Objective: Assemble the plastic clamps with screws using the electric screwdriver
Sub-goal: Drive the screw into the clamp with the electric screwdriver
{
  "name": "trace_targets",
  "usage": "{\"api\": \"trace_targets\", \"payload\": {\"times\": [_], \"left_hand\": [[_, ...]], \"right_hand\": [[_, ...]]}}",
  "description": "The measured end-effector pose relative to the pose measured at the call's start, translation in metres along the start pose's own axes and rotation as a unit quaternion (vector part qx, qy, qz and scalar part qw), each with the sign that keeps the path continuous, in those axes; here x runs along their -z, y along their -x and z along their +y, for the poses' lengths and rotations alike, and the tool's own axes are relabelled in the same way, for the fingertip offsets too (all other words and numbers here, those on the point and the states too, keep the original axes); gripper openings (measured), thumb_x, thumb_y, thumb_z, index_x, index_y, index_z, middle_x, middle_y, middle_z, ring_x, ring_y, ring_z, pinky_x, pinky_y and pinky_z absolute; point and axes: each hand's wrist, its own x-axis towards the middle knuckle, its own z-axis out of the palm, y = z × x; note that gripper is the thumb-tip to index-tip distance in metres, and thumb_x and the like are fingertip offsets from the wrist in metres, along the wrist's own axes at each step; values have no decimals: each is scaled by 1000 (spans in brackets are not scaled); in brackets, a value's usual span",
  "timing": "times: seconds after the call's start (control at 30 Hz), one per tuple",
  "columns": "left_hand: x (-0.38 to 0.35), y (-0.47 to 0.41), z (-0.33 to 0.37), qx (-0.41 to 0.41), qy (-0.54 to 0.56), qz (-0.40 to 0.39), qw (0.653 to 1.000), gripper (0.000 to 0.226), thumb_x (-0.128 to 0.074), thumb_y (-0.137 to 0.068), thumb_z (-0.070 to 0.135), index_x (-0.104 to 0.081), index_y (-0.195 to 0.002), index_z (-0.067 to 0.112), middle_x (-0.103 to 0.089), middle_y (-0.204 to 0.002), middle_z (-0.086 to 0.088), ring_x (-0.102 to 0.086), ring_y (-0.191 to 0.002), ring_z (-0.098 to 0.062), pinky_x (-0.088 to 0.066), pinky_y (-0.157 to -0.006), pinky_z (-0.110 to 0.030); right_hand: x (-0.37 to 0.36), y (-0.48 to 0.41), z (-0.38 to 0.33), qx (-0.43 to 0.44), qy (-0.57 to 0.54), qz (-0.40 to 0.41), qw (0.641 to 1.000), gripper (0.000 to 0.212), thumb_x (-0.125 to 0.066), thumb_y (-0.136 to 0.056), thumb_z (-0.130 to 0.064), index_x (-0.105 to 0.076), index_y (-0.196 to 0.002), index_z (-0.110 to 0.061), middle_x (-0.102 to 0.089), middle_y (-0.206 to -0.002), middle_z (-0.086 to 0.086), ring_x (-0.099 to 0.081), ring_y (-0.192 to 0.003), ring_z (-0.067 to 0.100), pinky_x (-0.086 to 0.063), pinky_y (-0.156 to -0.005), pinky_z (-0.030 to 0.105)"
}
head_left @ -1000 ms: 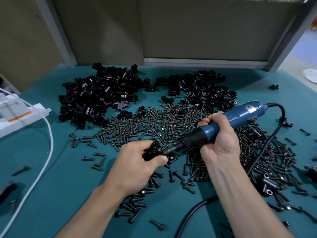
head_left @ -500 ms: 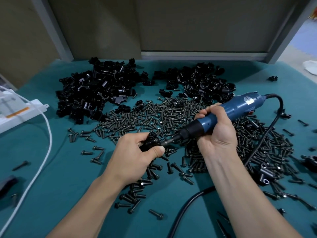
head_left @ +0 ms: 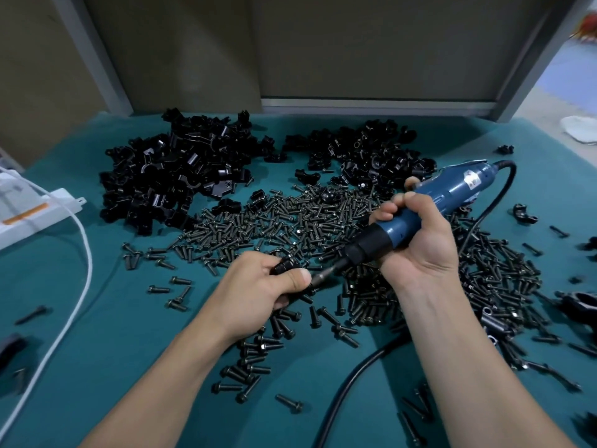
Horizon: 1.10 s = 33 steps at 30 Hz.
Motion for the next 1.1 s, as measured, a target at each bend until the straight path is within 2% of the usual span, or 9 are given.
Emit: {"api": "trace_targets", "payload": {"times": [0.2,0.3,0.4,0.5,0.6,0.67,0.83,0.93,1.1], "left_hand": [[17,2,4,41,156,-6,987,31,-79,-72,46,-64,-69,19,-47,-55,2,-33,-39,-6,-24,-36,-14],[27,3,3,35,237,57,969,50,-76,-68,54,-63,-88,10,-57,-62,1,-43,-44,-8,-31,-36,-16],[21,1,5,46,248,87,964,29,-75,-85,33,-63,-88,7,-66,-68,-2,-59,-56,-11,-46,-46,-20],[19,-2,3,66,251,106,960,7,-68,-97,10,-66,-96,3,-70,-69,-2,-67,-62,-13,-54,-53,-22],[20,-1,2,60,274,119,953,10,-64,-101,13,-66,-98,3,-73,-76,-3,-69,-64,-14,-55,-53,-23],[19,-1,1,49,265,141,953,14,-61,-104,16,-69,-100,6,-76,-83,-2,-71,-70,-13,-56,-56,-22],[21,-1,1,31,257,160,953,20,-57,-105,18,-68,-96,5,-71,-77,-2,-65,-65,-11,-53,-57,-20],[22,-1,1,28,260,166,951,19,-58,-105,17,-68,-97,3,-70,-75,-2,-63,-62,-10,-51,-55,-20],[20,0,3,31,269,154,950,20,-59,-104,15,-67,-100,-2,-68,-72,-3,-62,-59,-11,-50,-52,-20]], "right_hand": [[6,2,-26,-3,-53,43,998,29,-62,-75,0,-60,-103,-6,-59,-77,6,-56,-61,17,-51,-62,25],[9,3,-38,0,-89,114,989,36,-61,-82,-7,-57,-118,-2,-65,-89,14,-64,-71,25,-57,-70,35],[8,5,-41,-36,17,145,989,45,-57,-92,-5,-45,-135,-2,-67,-114,29,-75,-91,36,-63,-79,48],[6,4,-39,-74,186,162,966,40,-63,-93,-2,-46,-128,-9,-68,-114,35,-77,-95,39,-64,-83,48],[7,-1,-29,-64,384,175,904,26,-74,-93,-14,-56,-108,-4,-71,-110,24,-76,-97,32,-63,-84,42],[11,-2,-20,-43,510,197,836,28,-81,-88,-29,-66,-98,-8,-74,-97,13,-72,-84,23,-57,-71,30],[7,-4,-11,74,784,227,573,66,-68,-79,-73,-65,-64,-9,-60,-56,3,-55,-48,22,-32,-45,26],[5,-4,-10,88,797,222,554,63,-62,-89,-69,-64,-73,-8,-63,-65,9,-57,-55,23,-32,-47,27],[1,7,-19,75,807,164,563,53,-62,-98,-45,-57,-142,-15,-67,-67,3,-59,-62,14,-34,-51,24]]}}
